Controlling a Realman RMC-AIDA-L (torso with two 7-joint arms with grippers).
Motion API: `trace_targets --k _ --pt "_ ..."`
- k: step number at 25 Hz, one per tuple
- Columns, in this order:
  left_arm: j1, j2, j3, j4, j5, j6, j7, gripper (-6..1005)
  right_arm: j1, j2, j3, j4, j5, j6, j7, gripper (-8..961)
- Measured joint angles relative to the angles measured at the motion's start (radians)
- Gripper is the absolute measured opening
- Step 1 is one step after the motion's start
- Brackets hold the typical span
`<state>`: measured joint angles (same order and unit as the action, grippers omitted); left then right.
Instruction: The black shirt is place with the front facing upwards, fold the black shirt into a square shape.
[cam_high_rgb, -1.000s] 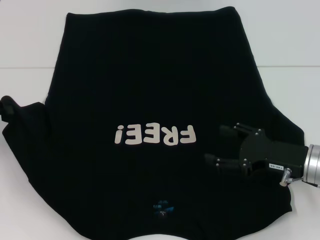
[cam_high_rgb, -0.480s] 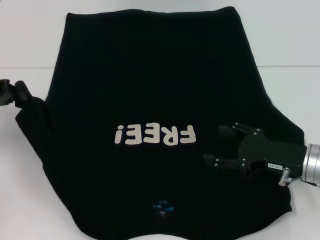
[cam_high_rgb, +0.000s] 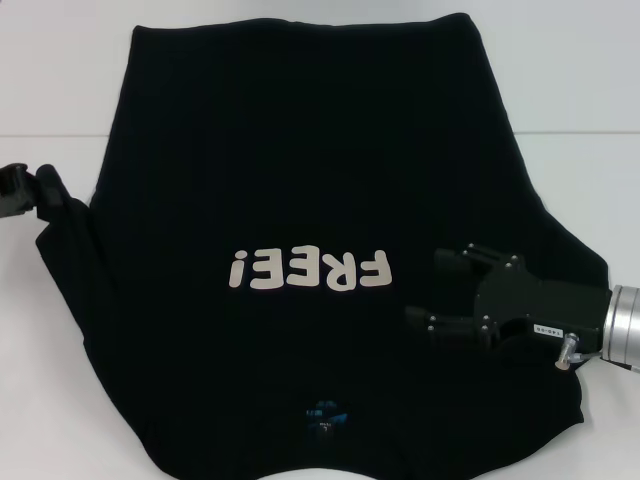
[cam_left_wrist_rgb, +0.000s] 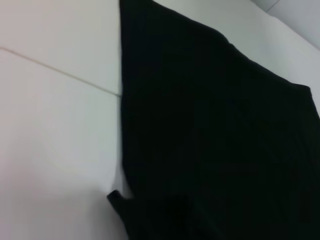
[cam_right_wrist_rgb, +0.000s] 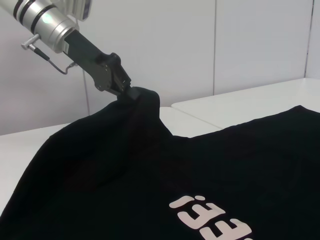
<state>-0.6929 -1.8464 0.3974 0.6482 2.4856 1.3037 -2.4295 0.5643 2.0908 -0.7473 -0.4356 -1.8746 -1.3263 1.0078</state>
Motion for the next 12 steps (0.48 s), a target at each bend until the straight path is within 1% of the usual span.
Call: trace_targets --k 3,12 --pt "0.02 0.0 0.0 0.002 0.002 0.008 -0.002 32 0.0 0.0 0.003 0.0 0.0 0.001 0.0 932" --pt "0.115 -0.003 -0.016 0.006 -0.005 0.008 0.012 37 0.0 0.0 0.008 0.0 0.001 0.004 0.0 932"
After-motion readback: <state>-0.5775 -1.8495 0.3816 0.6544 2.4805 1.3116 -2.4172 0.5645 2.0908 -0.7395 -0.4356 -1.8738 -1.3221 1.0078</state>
